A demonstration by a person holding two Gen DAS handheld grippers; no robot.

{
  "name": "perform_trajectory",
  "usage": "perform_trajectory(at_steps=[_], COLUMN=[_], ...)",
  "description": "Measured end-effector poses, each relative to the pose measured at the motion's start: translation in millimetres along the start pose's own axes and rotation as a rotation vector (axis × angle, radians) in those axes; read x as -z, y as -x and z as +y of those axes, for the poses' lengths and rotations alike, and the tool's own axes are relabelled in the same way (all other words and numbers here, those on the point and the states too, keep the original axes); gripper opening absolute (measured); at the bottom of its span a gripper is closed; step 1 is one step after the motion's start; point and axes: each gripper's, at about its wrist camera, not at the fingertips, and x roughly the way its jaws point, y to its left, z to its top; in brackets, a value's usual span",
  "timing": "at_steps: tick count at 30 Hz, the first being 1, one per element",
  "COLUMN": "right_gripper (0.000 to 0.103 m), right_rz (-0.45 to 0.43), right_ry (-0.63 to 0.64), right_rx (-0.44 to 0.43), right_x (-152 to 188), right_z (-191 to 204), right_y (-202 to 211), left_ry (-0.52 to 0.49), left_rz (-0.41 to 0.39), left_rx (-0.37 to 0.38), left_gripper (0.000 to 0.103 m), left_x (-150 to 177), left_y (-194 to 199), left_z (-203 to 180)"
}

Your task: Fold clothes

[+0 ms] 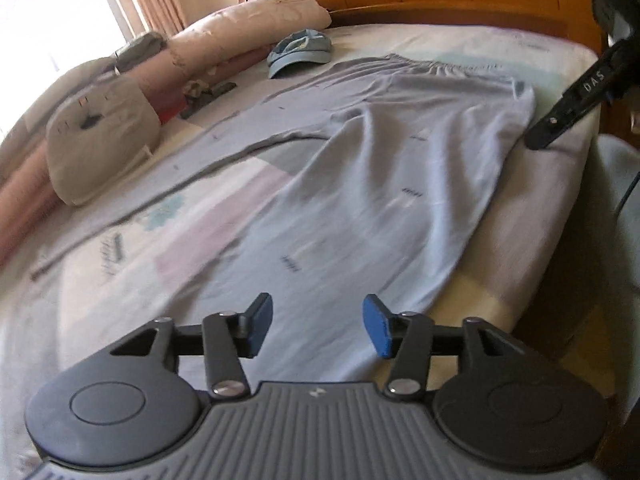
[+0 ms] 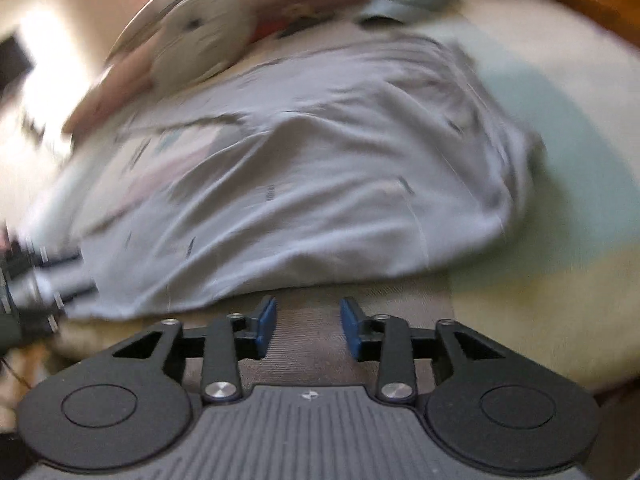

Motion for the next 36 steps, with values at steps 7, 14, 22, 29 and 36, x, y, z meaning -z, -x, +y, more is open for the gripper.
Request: perform_trajectory(at_steps=[7,14,22,29,36], right_gripper=[0.051,0.051,0.066,0.073,0.05], right_rz=[-0.103,-0.216,-0.282,-0.253,-0.27], right_ry=[-0.381,-0.535,-0.52,-0.437,-0.412], right_rx=[-0.157,-0.085,-0.072,-0.117,-0.189], right_x=[4.0,10.8,0.3,0.9,-6.0], right_z=[-44.2,-67.2,-76.4,-52.0,-58.4], right_y=[-4.6,13.7,13.0,-1.7,-19.6], left_ry=[0.098,0.123,0.175,0.154,0.153], left_rz=[0.035,0.04,0.039,0.037,0.035], left_rx=[0.03,0.028,0.041,0.033,0.028], left_gripper=[0.058,0.062,0.062,0.062,0.062], left_x=[2.1,5.2,7.5,6.4,7.3], left_y=[-13.4,-12.5,-14.2,-14.2,-13.2], left_z=[-4.0,-3.5,1.5,-1.5,-2.4])
